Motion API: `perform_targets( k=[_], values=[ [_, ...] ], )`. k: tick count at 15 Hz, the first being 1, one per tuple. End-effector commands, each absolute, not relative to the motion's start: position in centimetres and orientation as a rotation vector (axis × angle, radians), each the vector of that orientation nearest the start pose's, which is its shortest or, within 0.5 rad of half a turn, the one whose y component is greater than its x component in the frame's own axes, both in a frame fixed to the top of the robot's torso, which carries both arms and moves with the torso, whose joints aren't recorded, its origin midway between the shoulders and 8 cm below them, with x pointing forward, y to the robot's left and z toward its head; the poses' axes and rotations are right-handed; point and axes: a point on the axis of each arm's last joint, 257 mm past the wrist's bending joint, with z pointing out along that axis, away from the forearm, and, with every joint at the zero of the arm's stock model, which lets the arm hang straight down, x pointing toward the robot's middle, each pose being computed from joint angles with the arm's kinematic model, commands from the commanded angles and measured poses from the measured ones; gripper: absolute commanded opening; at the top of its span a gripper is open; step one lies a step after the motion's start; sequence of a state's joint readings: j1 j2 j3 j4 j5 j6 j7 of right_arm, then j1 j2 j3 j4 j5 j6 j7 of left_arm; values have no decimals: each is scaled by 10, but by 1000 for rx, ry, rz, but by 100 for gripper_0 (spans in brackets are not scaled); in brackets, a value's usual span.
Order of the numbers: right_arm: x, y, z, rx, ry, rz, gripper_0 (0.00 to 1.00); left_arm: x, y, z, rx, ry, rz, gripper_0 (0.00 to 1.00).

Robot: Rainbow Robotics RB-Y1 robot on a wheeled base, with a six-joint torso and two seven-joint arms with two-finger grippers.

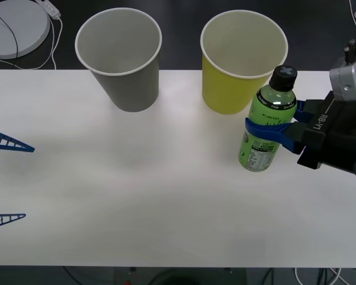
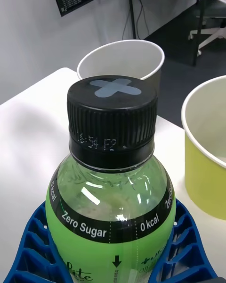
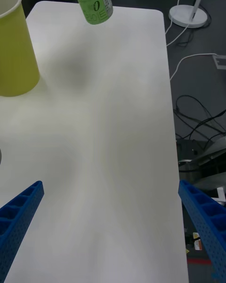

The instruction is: Put the can into the green bin and the plastic bottle into the gray bin

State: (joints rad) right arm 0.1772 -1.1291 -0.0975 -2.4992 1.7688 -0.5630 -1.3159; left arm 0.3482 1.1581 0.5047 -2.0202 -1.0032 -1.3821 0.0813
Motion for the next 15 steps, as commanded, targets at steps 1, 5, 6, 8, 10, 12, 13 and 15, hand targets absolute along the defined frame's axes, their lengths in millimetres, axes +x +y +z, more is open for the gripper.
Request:
perform_targets(
  k=[1, 5, 6, 8, 10, 12, 13, 15],
  values=[
    [366, -136, -38, -929, 1669, 451, 0, 284, 278, -97, 1634, 1494, -455, 100],
    [370, -133, -32, -998, 1678, 413, 0, 284, 278, -97, 1634, 1494, -455, 100],
    [372, -134, -29, -1012, 1678, 401, 0, 284, 278, -97, 1634, 1494, -455, 100],
    [373, -130, -25, -1012, 1706, 411, 0, 284, 278, -97, 1634, 1494, -455, 100],
    [379, -131, -17, -1033, 1709, 394, 0, 284, 278, -97, 1634, 1494, -455, 100],
    [386, -129, -12, -1052, 1717, 387, 0, 284, 278, -97, 1634, 1494, -455, 100],
    [391, -130, -10, -1062, 1724, 377, 0, 284, 278, -97, 1634, 1494, -455, 100],
    [397, -127, -6, -1093, 1730, 359, 0, 284, 278, -97, 1634, 1494, -455, 100]
  ],
)
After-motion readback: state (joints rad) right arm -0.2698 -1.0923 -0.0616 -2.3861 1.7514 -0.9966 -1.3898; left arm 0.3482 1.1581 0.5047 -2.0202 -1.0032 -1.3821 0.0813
